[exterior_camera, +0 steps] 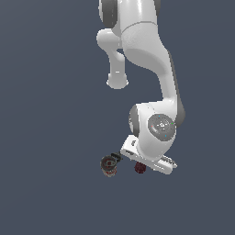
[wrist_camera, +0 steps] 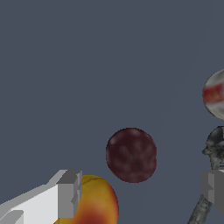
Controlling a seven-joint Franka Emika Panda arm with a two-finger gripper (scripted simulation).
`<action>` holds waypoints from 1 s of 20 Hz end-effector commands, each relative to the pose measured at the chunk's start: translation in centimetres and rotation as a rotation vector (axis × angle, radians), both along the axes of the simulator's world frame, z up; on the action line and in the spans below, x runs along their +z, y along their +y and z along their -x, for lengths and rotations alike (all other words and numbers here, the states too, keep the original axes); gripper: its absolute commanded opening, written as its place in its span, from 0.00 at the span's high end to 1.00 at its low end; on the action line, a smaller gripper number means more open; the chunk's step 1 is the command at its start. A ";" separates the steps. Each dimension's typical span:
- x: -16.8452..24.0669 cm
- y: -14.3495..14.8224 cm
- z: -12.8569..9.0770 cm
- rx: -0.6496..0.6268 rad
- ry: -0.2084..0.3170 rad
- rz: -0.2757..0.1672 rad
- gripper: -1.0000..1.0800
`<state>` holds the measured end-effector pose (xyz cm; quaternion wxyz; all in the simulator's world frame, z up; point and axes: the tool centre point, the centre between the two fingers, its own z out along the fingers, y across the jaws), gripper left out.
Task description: Pick up a designated object from a clutter of objects.
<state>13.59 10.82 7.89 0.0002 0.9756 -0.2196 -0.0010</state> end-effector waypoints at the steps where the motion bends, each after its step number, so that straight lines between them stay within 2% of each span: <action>1: -0.1 0.0 0.0 0.000 -0.001 0.000 0.04; 11: -4.4 0.0 0.1 -0.003 -0.002 0.000 0.04; 17: -5.1 0.0 -0.1 -0.003 -0.002 0.000 0.04; 18: -5.1 0.0 -0.1 -0.003 -0.002 0.000 1.00; 20: -5.1 0.0 -0.1 -0.003 -0.002 0.000 1.00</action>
